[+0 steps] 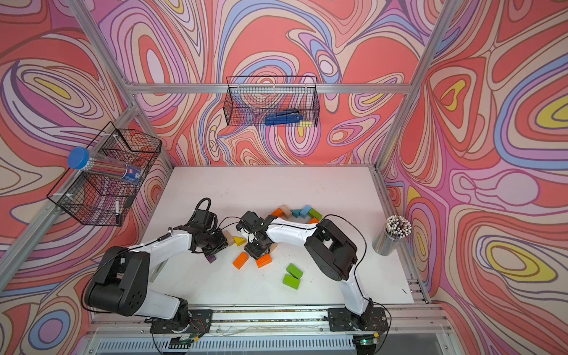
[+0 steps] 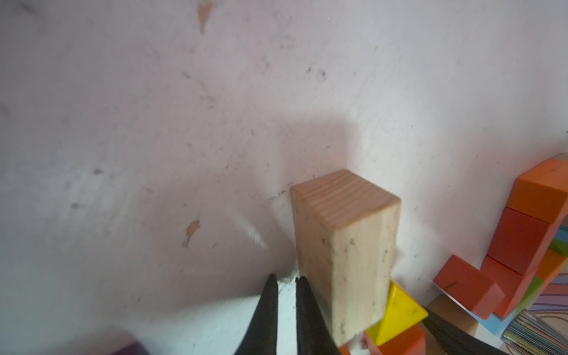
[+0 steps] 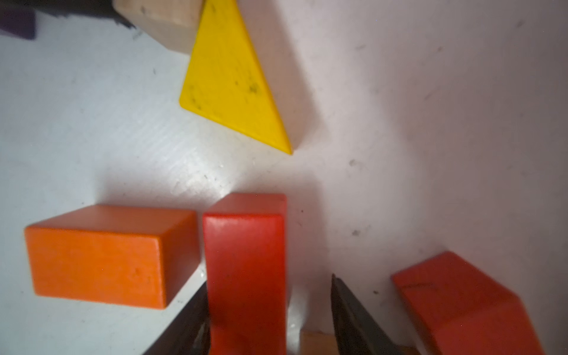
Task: Assemble a heart with building blocks
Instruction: Assemble the building block at the center of the board.
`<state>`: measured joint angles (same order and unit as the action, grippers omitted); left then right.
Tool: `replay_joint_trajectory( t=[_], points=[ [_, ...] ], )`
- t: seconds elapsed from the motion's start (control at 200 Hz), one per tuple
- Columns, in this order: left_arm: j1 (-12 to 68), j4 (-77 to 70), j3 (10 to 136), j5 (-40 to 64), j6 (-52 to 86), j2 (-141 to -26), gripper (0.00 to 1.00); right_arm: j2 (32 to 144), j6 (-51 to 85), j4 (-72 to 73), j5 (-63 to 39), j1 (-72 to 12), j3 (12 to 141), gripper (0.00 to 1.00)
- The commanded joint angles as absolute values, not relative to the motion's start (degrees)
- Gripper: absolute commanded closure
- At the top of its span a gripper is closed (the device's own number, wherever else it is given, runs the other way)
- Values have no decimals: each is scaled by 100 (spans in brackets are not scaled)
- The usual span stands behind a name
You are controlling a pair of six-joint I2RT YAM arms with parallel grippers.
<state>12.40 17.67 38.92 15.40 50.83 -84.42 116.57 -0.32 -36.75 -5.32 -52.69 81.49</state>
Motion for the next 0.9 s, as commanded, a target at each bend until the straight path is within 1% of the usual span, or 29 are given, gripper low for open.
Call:
replay_joint_trajectory(
  t=[0.0, 0.155, 0.25, 0.501, 0.646, 0.761, 0.891],
  points=[
    [1266, 1802, 3973, 1514, 5142, -8429, 84, 11307, 136, -3638, -301, -5300, 7920, 40],
    [1266, 1785, 3938, 1517, 5150, -8411, 84, 11174, 306, -3594, -56, -5300, 7748, 43],
    [1268, 1758, 3924, 1525, 5168, -8411, 84, 11207, 520, -3527, 111, -5301, 7773, 47],
    [1270, 1758, 3920, 1535, 5186, -8383, 84, 11301, 1099, -3114, -54, -5300, 7812, 57],
    [1270, 1709, 3912, 1559, 5212, -8402, 84, 11328, 1338, -2995, 77, -5304, 7822, 57],
    [1274, 1661, 3907, 1582, 5229, -8435, 84, 11355, 1341, -2954, 139, -5300, 7839, 56],
    [1274, 1637, 3895, 1591, 5229, -8454, 84, 11379, 1093, -2889, 30, -5300, 7819, 59]
  ],
)
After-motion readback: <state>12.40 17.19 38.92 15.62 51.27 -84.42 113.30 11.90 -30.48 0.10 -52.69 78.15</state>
